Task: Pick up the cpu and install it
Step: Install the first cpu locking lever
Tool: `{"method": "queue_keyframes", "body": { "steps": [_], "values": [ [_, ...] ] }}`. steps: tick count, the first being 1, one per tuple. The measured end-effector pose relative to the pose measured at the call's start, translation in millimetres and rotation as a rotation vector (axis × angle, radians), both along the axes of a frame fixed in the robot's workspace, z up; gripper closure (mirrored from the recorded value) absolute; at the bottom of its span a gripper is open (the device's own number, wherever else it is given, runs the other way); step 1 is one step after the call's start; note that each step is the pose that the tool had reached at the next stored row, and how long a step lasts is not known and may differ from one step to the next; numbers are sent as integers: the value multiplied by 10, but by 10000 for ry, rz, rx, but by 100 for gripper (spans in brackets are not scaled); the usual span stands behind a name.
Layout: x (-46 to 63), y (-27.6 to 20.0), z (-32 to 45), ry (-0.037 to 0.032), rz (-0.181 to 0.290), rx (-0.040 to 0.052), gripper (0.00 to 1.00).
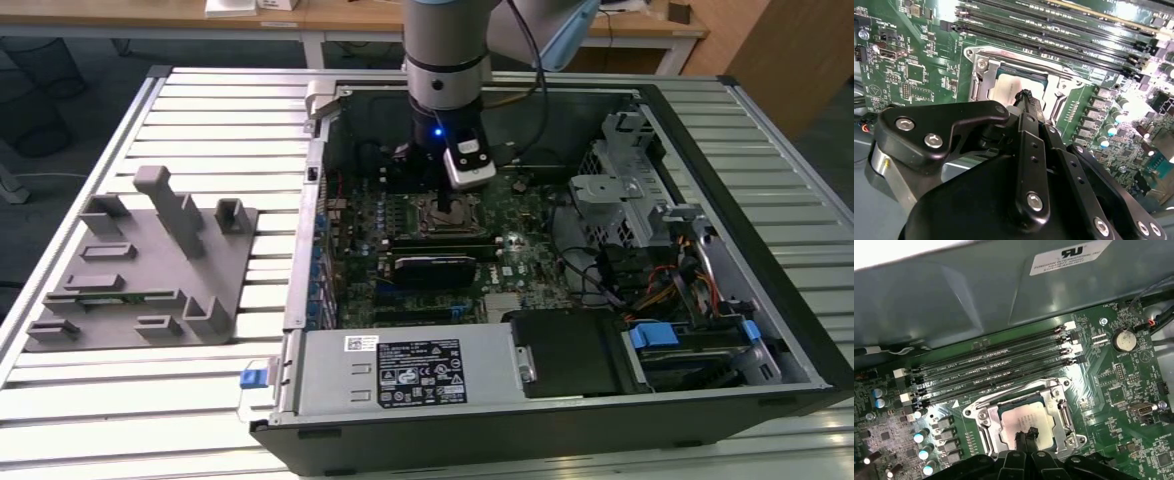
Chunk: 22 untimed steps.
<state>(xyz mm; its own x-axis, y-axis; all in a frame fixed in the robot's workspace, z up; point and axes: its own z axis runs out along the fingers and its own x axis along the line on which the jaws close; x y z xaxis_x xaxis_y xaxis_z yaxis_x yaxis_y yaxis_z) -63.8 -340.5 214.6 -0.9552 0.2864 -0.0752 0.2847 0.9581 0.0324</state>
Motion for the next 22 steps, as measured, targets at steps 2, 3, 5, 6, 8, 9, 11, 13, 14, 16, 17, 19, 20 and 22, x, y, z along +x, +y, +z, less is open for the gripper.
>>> {"method": "queue_keyframes", "body": {
  "steps": [2, 3, 5, 6, 8, 9, 11, 13, 14, 16, 17, 19, 20, 22],
  "values": [
    [15, 0, 1, 1, 111, -4, 89],
    [24, 0, 0, 1, 173, -3, 89],
    [36, 0, 0, 0, 356, -2, 89],
    [39, 0, -1, -1, 484, -1, 89],
    [43, 0, 0, 0, 733, -2, 89],
    [44, 0, 0, 1, 859, -3, 89],
    [48, 0, 0, 0, 1063, -3, 89],
    [53, 0, 0, 6, 1189, -2, 89],
    [55, -1, 8, 19, 1226, -7, 89],
    [55, 0, 34, 19, 1254, -3, 89],
    [55, 0, 57, 18, 1266, -1, 89],
    [55, 0, 107, 19, 1288, -2, 89],
    [55, 0, 134, 19, 1297, -2, 89],
    [55, 0, 178, 19, 1308, -3, 89]
  ]
}}
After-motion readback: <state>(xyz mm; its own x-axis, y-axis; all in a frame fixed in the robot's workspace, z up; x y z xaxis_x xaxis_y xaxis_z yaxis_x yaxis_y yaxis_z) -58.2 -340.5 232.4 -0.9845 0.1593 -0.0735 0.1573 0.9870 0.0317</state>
